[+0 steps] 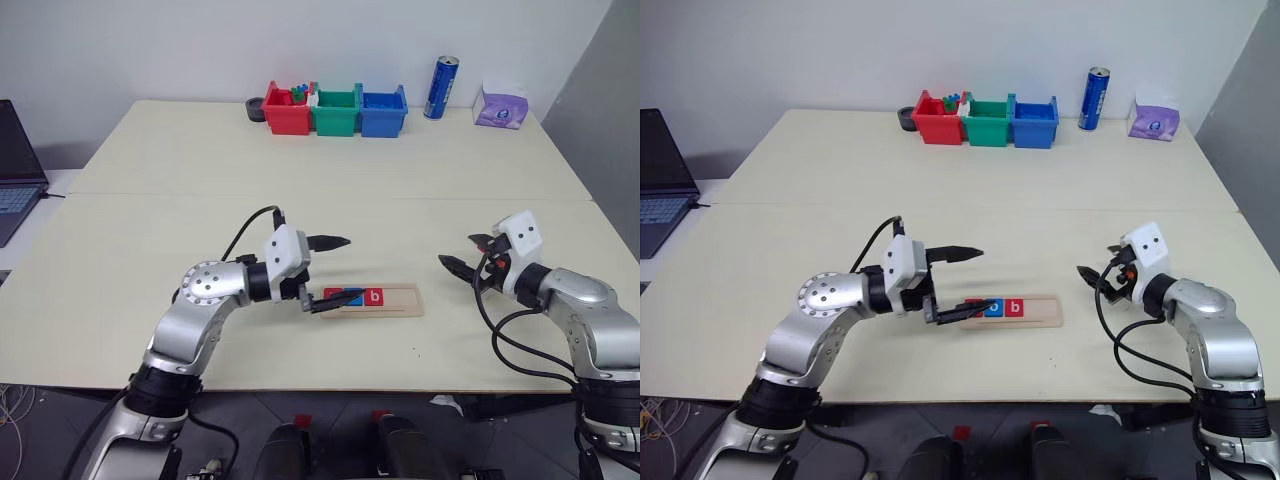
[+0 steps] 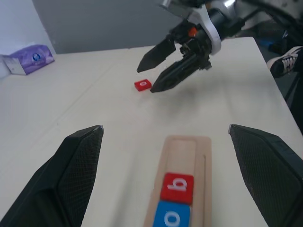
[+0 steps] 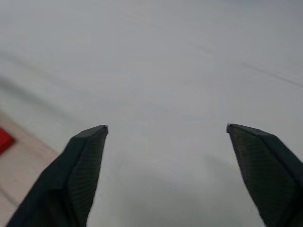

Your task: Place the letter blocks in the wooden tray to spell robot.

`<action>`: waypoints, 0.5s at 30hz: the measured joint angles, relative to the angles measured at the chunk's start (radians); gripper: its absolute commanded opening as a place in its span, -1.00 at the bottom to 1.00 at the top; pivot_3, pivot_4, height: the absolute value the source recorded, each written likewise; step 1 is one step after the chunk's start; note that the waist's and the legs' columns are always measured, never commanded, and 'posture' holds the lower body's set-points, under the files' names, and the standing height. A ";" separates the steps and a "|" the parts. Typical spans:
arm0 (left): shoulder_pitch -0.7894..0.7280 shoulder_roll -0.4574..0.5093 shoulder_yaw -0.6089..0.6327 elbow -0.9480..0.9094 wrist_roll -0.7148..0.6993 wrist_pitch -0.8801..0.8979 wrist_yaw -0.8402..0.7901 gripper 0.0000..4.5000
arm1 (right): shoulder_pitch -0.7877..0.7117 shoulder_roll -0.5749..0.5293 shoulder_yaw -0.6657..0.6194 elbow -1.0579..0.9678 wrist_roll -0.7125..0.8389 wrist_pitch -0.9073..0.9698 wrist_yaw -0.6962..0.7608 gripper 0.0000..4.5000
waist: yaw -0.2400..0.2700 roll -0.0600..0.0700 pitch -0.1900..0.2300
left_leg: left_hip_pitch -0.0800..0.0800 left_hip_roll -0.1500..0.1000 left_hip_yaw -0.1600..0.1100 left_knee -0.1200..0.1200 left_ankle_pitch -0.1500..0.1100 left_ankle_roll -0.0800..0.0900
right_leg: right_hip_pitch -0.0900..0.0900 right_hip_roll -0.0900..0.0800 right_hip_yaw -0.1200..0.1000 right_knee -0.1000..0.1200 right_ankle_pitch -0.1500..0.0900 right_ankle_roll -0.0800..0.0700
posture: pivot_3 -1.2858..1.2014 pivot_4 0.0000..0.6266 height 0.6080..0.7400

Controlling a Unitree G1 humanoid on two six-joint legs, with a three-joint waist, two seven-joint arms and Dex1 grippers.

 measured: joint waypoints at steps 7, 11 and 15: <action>-0.072 -0.083 -0.050 0.086 0.063 -0.007 0.051 1.00 | -0.060 0.007 -0.026 0.182 -0.020 -0.104 -0.091 0.99 | 0.000 0.000 0.000 | 0.000 0.001 0.000 -0.001 0.000 0.000 | 0.000 0.001 0.001 0.000 0.000 0.000 | 0.03 -0.52 1.00; -0.079 -0.124 -0.075 0.101 0.084 -0.008 0.075 1.00 | -0.100 0.000 -0.027 0.330 -0.033 -0.166 -0.098 0.99 | 0.002 0.000 0.000 | 0.000 0.000 0.001 0.000 0.000 0.000 | 0.000 0.001 0.001 0.000 0.000 0.000 | 0.03 -0.52 1.00; -0.084 -0.143 -0.080 0.101 0.088 -0.004 0.090 1.00 | -0.116 -0.003 -0.027 0.434 -0.037 -0.210 -0.086 0.99 | 0.001 0.001 0.000 | 0.000 0.001 0.001 -0.001 0.000 0.000 | 0.000 0.001 0.002 0.000 0.000 0.000 | 0.03 -0.52 1.00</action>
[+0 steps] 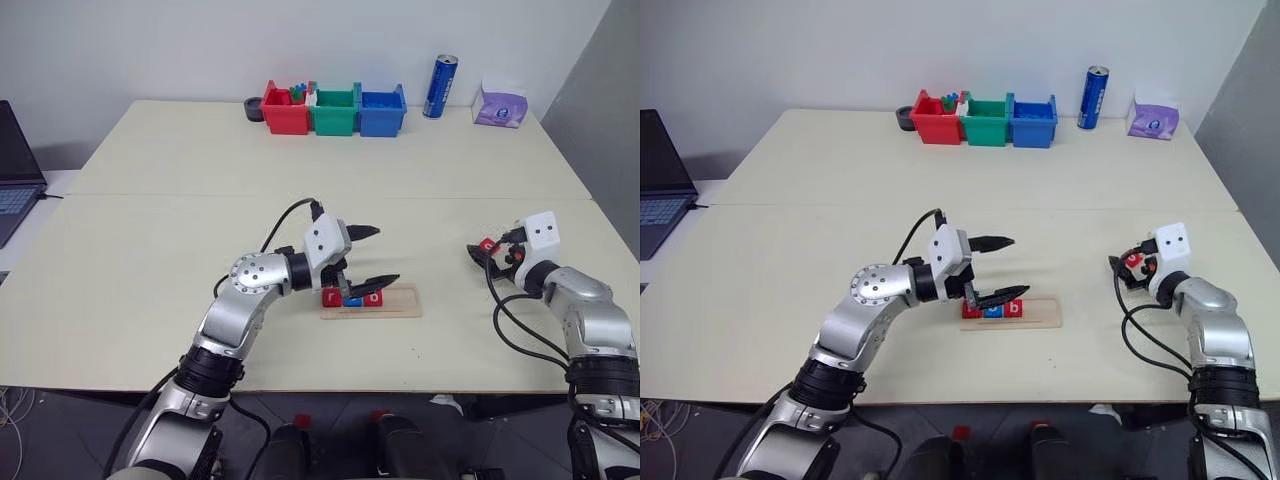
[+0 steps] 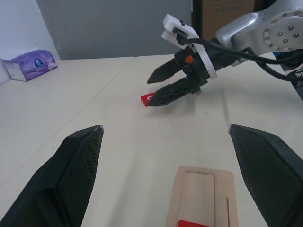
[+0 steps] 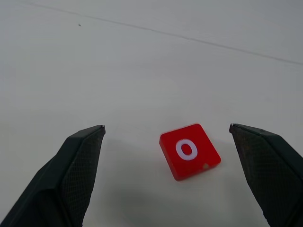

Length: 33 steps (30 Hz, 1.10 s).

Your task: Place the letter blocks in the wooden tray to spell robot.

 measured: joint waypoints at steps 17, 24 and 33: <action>0.004 0.007 -0.004 -0.033 -0.003 0.037 0.004 1.00 | -0.120 -0.022 -0.012 0.275 0.025 -0.050 0.048 0.99 | 0.000 0.000 0.000 | 0.000 0.000 0.000 0.000 0.000 0.000 | 0.000 0.000 0.000 0.000 0.000 0.000 | 0.03 -0.52 1.00; 0.011 0.007 -0.004 -0.034 -0.003 0.038 -0.001 1.00 | -0.119 -0.028 -0.025 0.275 0.049 -0.023 0.049 0.07 | 0.000 0.000 0.000 | 0.000 0.000 0.000 0.000 0.000 0.000 | 0.000 0.000 0.000 0.000 0.000 0.000 | 0.03 -0.52 1.00; 0.004 0.006 -0.002 -0.029 -0.007 0.040 -0.005 1.00 | -0.074 -0.025 -0.019 0.192 0.049 0.007 0.033 -0.36 | 0.001 0.000 0.000 | 0.000 0.000 0.000 0.000 0.000 0.000 | 0.000 0.000 0.001 0.000 0.000 0.000 | 0.03 -0.52 1.00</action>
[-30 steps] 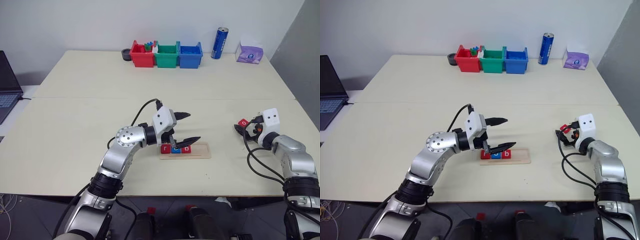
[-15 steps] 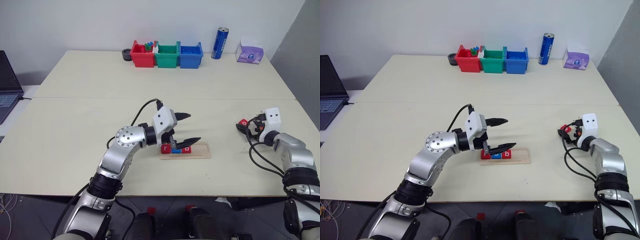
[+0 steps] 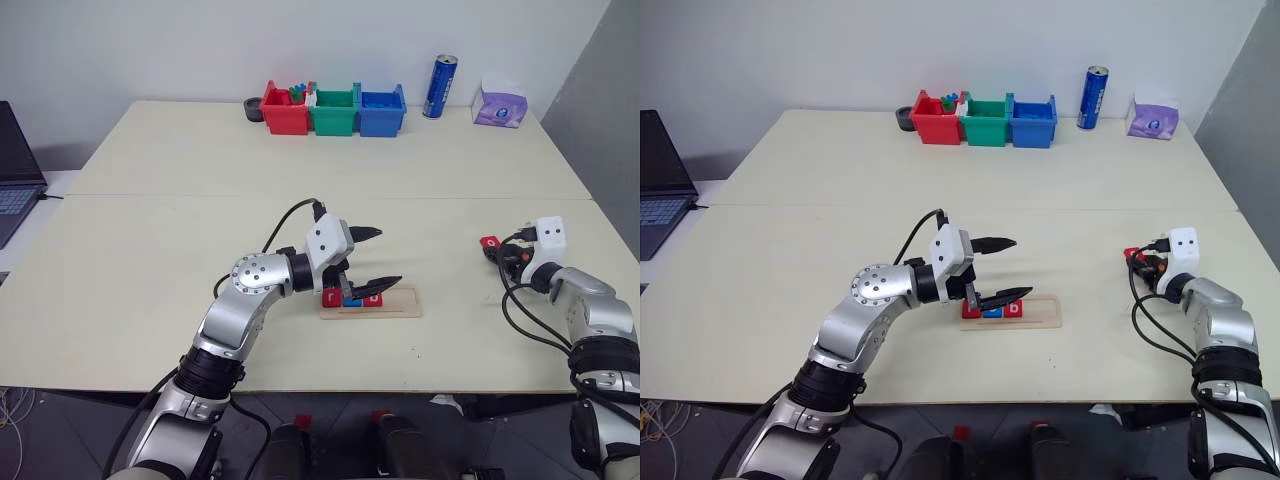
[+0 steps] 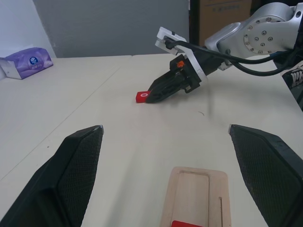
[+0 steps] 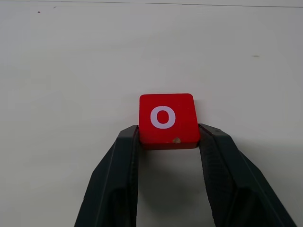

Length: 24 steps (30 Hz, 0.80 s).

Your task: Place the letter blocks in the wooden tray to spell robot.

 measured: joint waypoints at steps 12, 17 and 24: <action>0.110 0.100 0.007 -0.104 -0.058 0.024 -0.089 1.00 | 0.458 0.183 0.099 -1.065 0.034 0.639 -0.292 -0.36 | -0.001 0.004 -0.002 | 0.000 0.002 -0.006 -0.002 0.000 -0.001 | 0.000 0.001 -0.001 0.001 -0.001 -0.001 | 0.03 -0.52 1.00; 0.150 0.123 0.008 -0.158 -0.076 0.046 -0.094 1.00 | 0.482 0.304 0.115 -1.263 0.026 0.893 -0.422 -0.36 | 0.000 0.003 -0.003 | 0.001 0.001 -0.004 0.000 0.001 -0.002 | 0.000 0.000 -0.001 0.000 -0.004 0.005 | 0.03 -0.52 1.00; 0.152 0.129 0.008 -0.161 -0.077 0.061 -0.089 1.00 | 0.462 0.350 0.130 -1.309 0.024 1.008 -0.471 0.27 | -0.001 0.003 -0.003 | 0.001 0.001 -0.003 -0.001 0.001 -0.002 | 0.000 0.002 -0.001 -0.001 -0.004 0.004 | 0.03 -0.52 1.00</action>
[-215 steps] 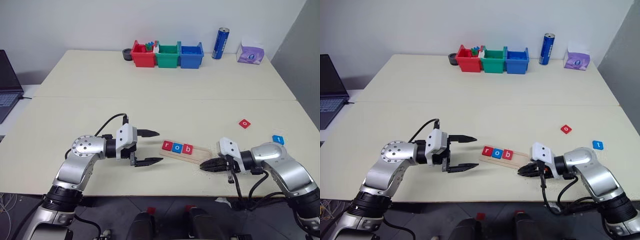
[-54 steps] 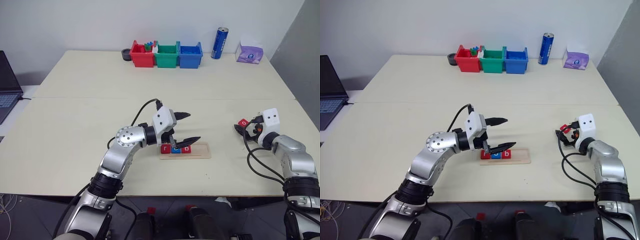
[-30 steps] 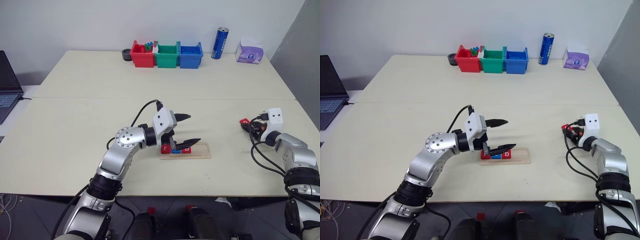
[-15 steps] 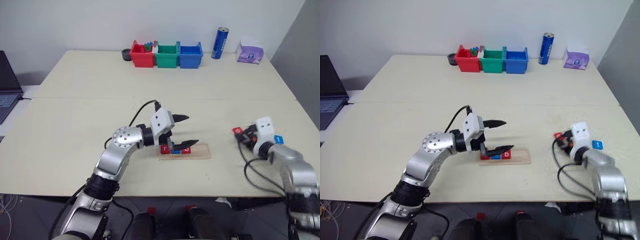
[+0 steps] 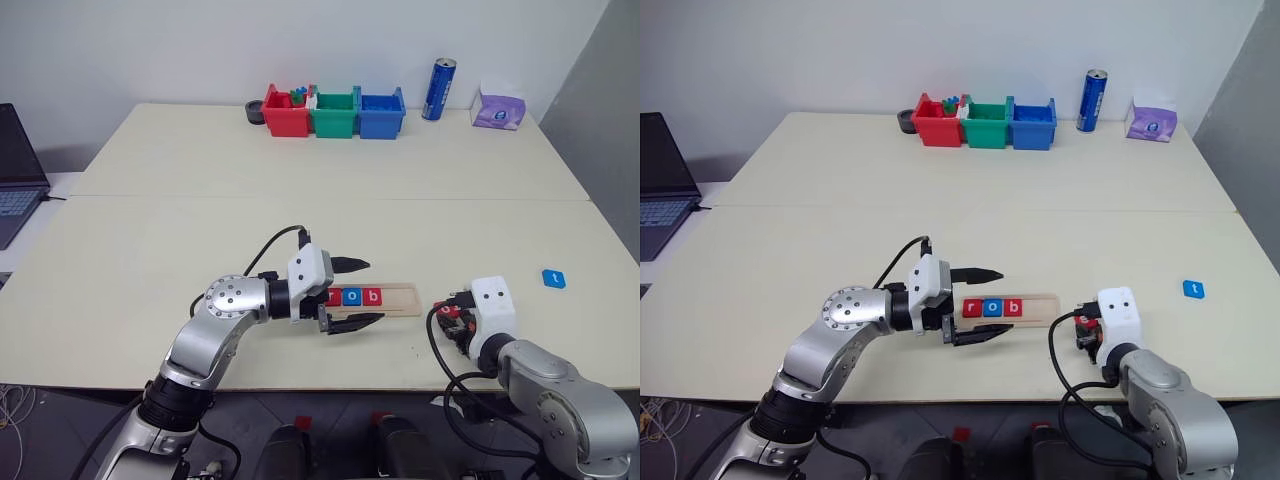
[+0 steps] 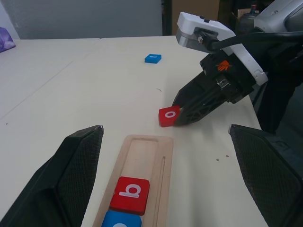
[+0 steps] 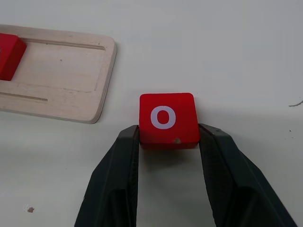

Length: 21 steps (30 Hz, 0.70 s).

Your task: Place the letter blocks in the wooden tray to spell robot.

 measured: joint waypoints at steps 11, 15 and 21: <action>0.000 0.000 0.000 0.000 0.000 -0.001 0.001 1.00 | -0.121 -0.058 -0.008 -0.011 -0.004 0.012 0.007 0.98 | -0.002 0.000 0.000 | 0.000 0.000 0.000 0.000 0.000 0.000 | -0.001 0.000 0.000 0.000 0.000 0.000 | 0.03 -0.52 1.00; 0.001 0.000 0.000 0.003 0.000 -0.006 0.001 1.00 | -0.299 -0.049 -0.085 -0.011 0.003 -0.008 0.019 0.98 | -0.003 0.000 0.000 | -0.001 0.000 0.000 0.000 0.000 0.000 | -0.001 0.001 -0.001 0.000 0.000 0.000 | 0.03 -0.52 1.00; -0.004 -0.013 0.000 0.013 0.001 -0.023 -0.001 1.00 | -0.413 -0.084 -0.145 0.198 0.121 -0.234 0.254 0.98 | 0.001 -0.001 0.000 | -0.001 0.000 0.001 -0.001 0.000 0.000 | -0.001 0.000 -0.001 -0.002 0.001 -0.003 | 0.03 -0.52 1.00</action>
